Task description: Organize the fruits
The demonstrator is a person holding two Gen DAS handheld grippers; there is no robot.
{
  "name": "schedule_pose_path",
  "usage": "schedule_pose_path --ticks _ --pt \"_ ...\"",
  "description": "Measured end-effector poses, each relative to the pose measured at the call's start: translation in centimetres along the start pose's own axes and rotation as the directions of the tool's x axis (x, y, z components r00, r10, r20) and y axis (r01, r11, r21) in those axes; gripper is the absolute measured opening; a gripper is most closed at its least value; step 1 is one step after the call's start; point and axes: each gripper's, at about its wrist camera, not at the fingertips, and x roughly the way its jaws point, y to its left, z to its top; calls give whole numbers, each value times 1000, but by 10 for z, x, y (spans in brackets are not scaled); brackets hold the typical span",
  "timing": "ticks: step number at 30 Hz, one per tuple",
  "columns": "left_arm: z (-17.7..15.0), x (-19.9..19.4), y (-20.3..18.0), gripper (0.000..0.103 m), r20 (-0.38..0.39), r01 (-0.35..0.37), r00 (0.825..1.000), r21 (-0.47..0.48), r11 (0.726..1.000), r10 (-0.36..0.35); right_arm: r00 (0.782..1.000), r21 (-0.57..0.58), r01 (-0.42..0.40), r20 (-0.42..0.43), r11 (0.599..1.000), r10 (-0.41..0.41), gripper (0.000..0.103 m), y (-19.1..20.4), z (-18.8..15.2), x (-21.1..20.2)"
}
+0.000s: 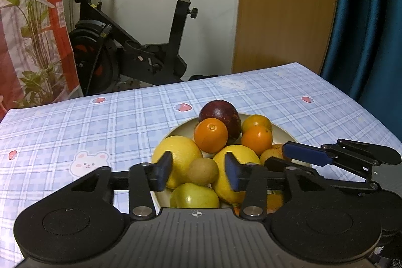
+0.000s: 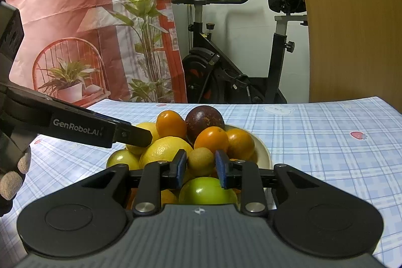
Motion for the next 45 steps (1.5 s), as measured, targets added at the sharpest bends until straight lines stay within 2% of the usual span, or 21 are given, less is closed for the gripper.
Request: schedule_pose_path --ticks 4,6,8,12,17,22,24,31,37,42,45 --pt "2 -7 4 59 7 -6 1000 -19 1000 6 1000 10 -2 2 1000 2 44 -3 0 -1" --pt "3 -12 6 73 15 -9 1000 -36 999 9 1000 22 -2 12 1000 2 55 -5 0 -4" --pt "3 -21 9 82 40 -16 999 -57 998 18 1000 35 0 23 999 -1 63 -8 0 -7" --pt "7 -37 10 86 78 -59 995 -73 996 65 999 54 -9 39 999 7 84 -9 1 -14" --pt "7 -70 6 96 144 -117 981 -79 990 128 999 98 -32 32 995 29 97 -5 4 -26" --pt "7 -99 2 96 160 -190 965 -108 976 205 994 74 -7 111 997 -2 103 9 13 -52" --pt "7 -109 0 96 167 -219 958 -109 970 235 993 67 21 113 998 -28 103 15 18 -61" --pt "5 -148 -4 96 184 -283 935 -123 951 302 997 114 64 37 991 -69 103 25 35 -95" --pt "10 -189 -7 96 219 -325 909 -156 933 354 986 113 164 -15 980 -163 103 39 54 -126" --pt "17 -220 -6 96 223 -309 912 -176 935 344 975 87 221 -49 971 -218 103 54 69 -149" --pt "17 -235 -7 96 221 -308 913 -181 934 343 974 72 224 -53 972 -221 103 64 77 -160"
